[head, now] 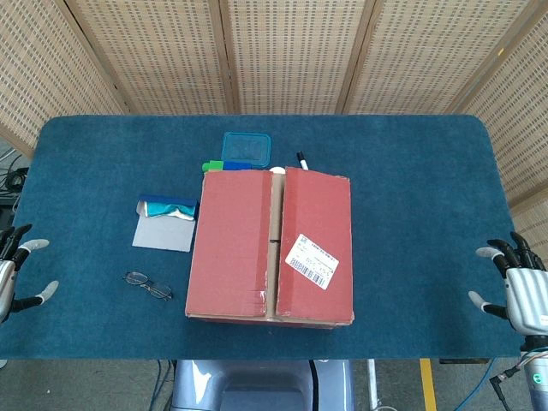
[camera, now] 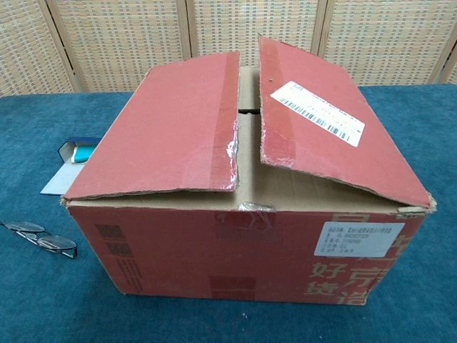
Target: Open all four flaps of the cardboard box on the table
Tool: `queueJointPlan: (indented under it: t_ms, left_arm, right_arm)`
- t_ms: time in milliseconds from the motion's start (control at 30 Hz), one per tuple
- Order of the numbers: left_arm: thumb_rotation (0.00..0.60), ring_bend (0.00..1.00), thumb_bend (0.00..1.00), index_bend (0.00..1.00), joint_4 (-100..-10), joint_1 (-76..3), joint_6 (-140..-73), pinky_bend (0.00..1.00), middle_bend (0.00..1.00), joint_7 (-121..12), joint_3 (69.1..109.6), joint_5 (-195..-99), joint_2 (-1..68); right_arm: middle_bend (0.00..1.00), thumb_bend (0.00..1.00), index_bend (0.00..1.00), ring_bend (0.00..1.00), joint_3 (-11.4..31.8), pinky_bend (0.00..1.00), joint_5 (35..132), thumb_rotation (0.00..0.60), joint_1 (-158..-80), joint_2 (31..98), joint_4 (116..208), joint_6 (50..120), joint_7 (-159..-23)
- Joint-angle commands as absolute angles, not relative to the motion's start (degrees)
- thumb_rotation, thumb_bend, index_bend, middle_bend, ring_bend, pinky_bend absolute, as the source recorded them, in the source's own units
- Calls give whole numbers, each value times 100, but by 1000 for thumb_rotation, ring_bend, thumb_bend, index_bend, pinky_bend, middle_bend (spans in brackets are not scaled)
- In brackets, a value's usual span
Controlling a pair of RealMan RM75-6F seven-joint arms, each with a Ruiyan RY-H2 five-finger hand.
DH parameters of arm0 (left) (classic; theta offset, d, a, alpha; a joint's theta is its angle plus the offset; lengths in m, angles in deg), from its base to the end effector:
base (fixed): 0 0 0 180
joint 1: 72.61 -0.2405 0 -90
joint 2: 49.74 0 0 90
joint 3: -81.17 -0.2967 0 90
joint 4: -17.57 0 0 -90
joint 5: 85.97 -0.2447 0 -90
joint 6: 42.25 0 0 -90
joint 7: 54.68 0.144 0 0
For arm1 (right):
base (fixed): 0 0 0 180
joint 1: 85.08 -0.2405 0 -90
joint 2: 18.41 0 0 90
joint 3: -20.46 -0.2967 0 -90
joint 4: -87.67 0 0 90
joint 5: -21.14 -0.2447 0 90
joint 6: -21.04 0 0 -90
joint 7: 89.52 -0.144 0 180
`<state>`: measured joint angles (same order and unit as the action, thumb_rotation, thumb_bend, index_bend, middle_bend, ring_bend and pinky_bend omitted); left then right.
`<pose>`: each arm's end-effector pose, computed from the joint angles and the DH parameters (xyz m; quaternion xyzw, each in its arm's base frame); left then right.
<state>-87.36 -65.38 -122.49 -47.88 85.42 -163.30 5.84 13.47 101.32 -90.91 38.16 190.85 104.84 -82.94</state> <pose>-0.3349 0.2017 0.1740 -0.5858 -0.4135 -0.3459 0.6051 -0.3308 -0.2062 0.1842 0.5754 -0.3742 0.3786 0.6209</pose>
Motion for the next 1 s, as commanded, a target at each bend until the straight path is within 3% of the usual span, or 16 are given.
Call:
queueJointPlan:
  t_ms: [33,633,833,1000]
  left_arm:
    - [523,43,257,249,-8729,-6533,-12240,77,91,-4789,8542,-16323,590]
    - [526,43,257,247,-8762,-6560,-12346,77,91,-4797,8551,-16373,577]
    - [524,43,256,247,-8797,-6571,-12363,77,91,-4801,8547,-16384,539]
    - [524,43,257,247,-8823,-6566,-12362,77,91,-4805,8561,-16369,509]
  right_arm:
    - [229,2,302,64,1345,205,10129,600,-9095,3821,19080,10482,-8293]
    - [229,11,302,64,1335,205,10230,600,-9065,3834,19016,10595,-8433]
    - [229,213,296,64,1313,205,10244,600,-9059,3847,18998,10632,-8531]
    - [229,470,291,64,1266,205,10304,600,-9115,3791,19052,10604,-8648]
